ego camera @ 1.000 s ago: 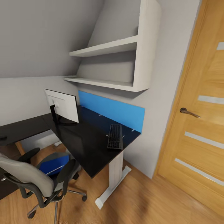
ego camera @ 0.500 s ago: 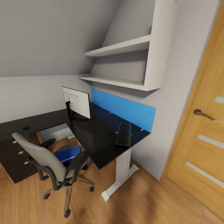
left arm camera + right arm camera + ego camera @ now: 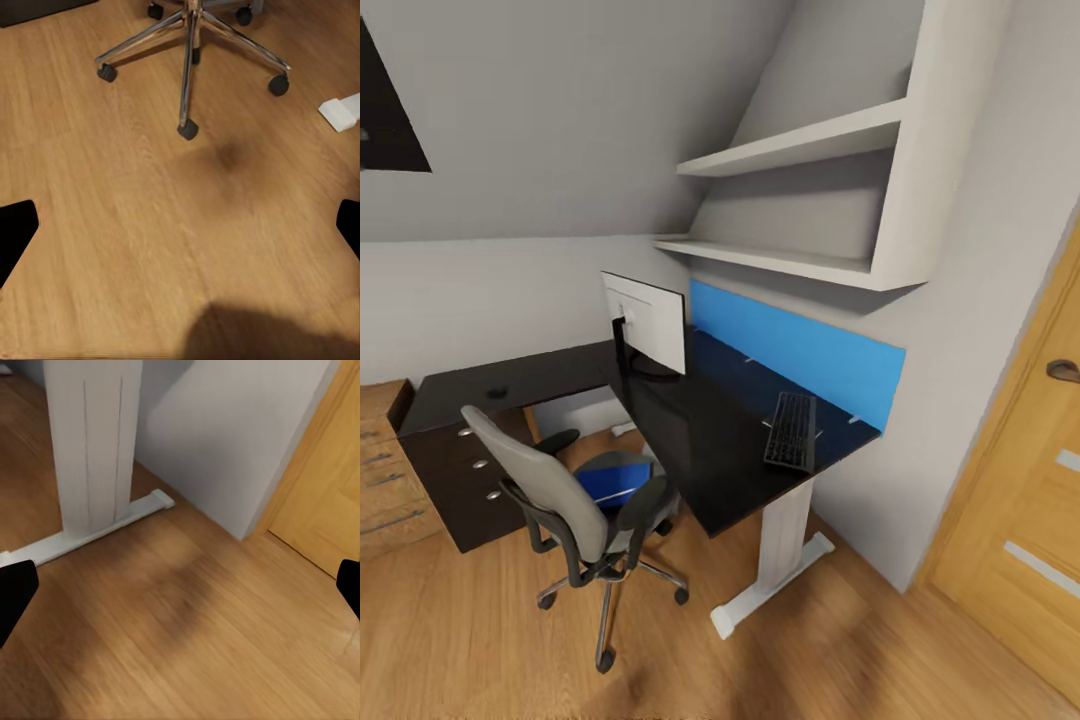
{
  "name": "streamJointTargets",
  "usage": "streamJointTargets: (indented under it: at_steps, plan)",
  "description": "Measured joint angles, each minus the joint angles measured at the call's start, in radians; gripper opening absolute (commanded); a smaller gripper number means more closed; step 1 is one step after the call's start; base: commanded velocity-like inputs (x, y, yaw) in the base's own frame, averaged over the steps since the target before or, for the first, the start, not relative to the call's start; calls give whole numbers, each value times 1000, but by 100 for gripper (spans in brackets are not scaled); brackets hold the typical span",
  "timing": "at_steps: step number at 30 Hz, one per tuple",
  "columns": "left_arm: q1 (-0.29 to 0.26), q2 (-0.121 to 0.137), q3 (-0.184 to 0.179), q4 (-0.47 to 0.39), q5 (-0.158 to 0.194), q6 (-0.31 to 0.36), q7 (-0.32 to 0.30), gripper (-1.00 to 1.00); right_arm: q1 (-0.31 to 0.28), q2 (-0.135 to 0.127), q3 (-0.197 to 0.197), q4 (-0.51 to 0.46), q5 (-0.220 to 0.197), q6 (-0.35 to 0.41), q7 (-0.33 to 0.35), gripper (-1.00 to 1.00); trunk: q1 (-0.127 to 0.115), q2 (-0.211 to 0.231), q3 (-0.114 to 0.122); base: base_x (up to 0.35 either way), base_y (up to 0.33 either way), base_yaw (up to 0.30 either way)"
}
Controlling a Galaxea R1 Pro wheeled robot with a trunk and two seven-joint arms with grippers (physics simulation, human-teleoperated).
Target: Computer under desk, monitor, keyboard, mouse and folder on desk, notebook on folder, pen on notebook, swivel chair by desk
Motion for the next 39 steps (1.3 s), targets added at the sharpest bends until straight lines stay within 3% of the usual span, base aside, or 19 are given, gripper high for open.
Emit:
streamJointTargets:
  at_steps: [39]
  plan:
    - [0, -1, 1, -3, 20, -4, -3, 100, 0, -3, -1, 6, 1, 0, 0, 100, 0, 0, -24, -9, -42, 249]
